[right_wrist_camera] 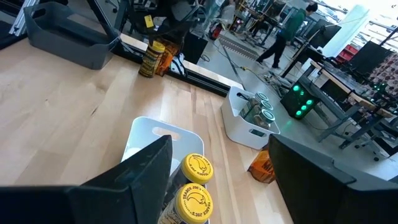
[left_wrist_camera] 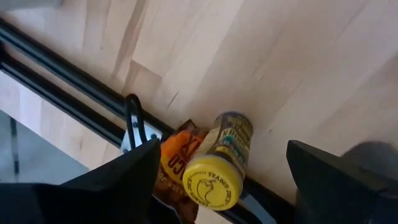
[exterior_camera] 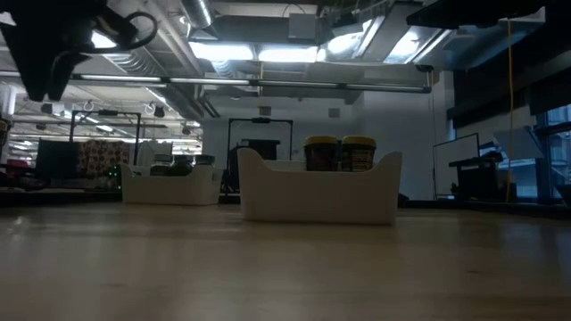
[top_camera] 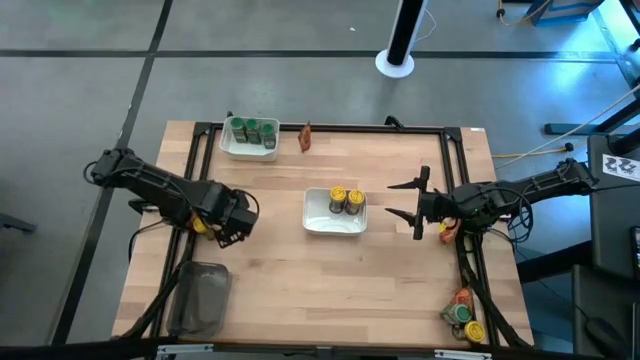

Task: Sort spices by type
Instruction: Put the yellow seasoning bottle into the bottom white bin

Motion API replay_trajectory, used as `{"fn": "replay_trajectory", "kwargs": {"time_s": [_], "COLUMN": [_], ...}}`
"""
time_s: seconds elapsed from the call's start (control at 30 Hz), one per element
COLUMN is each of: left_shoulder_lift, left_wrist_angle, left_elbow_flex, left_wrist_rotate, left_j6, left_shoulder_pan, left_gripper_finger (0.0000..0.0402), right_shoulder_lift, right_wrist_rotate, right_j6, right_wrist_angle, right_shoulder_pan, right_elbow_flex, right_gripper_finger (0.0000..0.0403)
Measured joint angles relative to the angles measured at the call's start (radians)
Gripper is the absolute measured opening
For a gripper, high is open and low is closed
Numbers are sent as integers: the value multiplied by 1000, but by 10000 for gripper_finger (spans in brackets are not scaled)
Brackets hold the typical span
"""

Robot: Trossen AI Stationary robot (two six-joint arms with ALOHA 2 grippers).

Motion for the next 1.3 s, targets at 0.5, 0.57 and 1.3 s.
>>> {"fn": "replay_trajectory", "kwargs": {"time_s": [0.5, 0.57, 1.3], "left_shoulder_lift": [-125, -134, -142], "left_wrist_angle": [0, 0, 12], "left_elbow_flex": [-111, -130, -166], "left_wrist_rotate": [66, 69, 71], "left_j6": [-128, -121, -95], "left_shoulder_pan": [-100, -111, -155], "left_gripper_finger": [331, 331, 331], "right_shoulder_lift": [0, 0, 0], "right_wrist_rotate": [0, 0, 0], "right_j6": [16, 16, 16], "right_wrist_angle": [0, 0, 1], "right_shoulder_pan": [0, 0, 0], "right_elbow_flex": [0, 0, 0], "right_gripper_finger": [264, 264, 264]}}
